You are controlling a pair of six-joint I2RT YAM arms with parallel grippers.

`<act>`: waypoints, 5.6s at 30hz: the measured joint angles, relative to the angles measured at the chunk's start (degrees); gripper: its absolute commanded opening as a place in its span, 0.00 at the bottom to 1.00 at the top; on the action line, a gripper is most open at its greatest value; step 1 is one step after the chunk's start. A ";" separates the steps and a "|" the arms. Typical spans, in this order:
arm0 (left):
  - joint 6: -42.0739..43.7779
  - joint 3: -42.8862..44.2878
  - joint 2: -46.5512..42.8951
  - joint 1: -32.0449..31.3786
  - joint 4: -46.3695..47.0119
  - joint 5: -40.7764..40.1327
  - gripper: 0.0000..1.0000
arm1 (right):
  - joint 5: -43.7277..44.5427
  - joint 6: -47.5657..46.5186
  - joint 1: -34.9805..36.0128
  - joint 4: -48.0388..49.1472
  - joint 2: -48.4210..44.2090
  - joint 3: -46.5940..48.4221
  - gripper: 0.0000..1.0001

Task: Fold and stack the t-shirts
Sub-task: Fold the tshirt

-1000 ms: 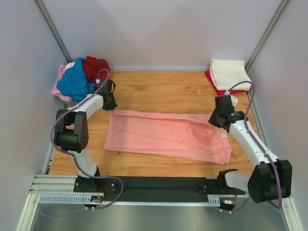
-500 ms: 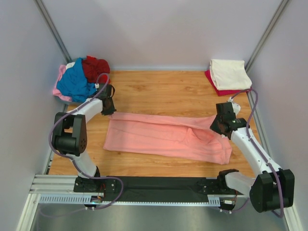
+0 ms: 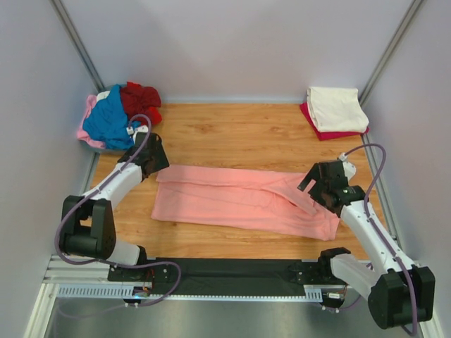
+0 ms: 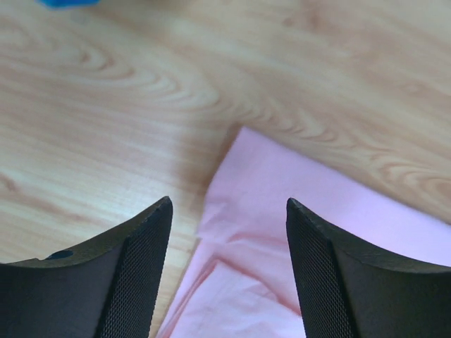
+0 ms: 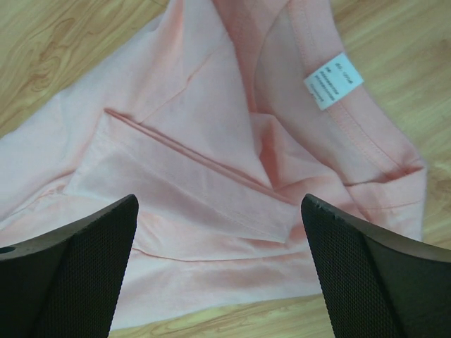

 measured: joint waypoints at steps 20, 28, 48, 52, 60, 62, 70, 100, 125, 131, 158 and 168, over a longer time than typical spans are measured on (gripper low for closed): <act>1.31 10.40 14.56 -9.73 3.32 7.08 0.54 | -4.94 2.36 8.66 8.24 31.12 9.07 1.00; -2.14 4.94 13.70 -11.98 -1.77 7.26 0.52 | -6.86 0.35 8.63 5.86 51.41 32.94 1.00; -18.08 -7.80 1.51 -31.12 -3.72 12.37 0.52 | -24.11 -3.61 9.40 5.66 95.60 100.50 1.00; -22.21 -4.74 5.79 -36.92 0.00 15.61 0.52 | -29.07 -3.23 10.08 12.17 100.35 105.48 1.00; -24.57 6.03 15.06 -44.96 -1.70 17.18 0.52 | -33.03 -1.95 9.94 20.02 102.29 105.31 0.99; -25.11 6.80 15.23 -45.57 -3.10 17.07 0.52 | -33.86 -1.20 9.57 21.35 102.29 104.52 0.99; -27.10 5.90 9.70 -45.81 -12.61 12.44 0.54 | -34.95 -0.42 8.96 25.64 101.22 100.96 1.00; -25.38 -12.48 -16.57 -47.19 -17.20 5.31 0.53 | -23.82 -12.26 7.65 6.67 55.45 73.35 1.00; -31.89 -20.61 -11.87 -51.95 -3.28 16.46 0.26 | -15.96 7.91 36.11 -2.21 -4.70 -9.55 0.58; -33.16 -21.70 -14.05 -52.52 -5.77 15.10 0.23 | -15.17 11.32 39.06 -0.98 -3.82 -13.49 0.52; -37.97 -19.12 -19.19 -60.50 -14.97 4.00 0.61 | -8.96 14.99 39.23 2.95 -7.91 -17.31 0.48; -36.79 -17.40 -12.61 -60.50 -12.07 4.20 0.52 | -9.90 15.74 39.26 8.11 -6.12 -18.78 0.41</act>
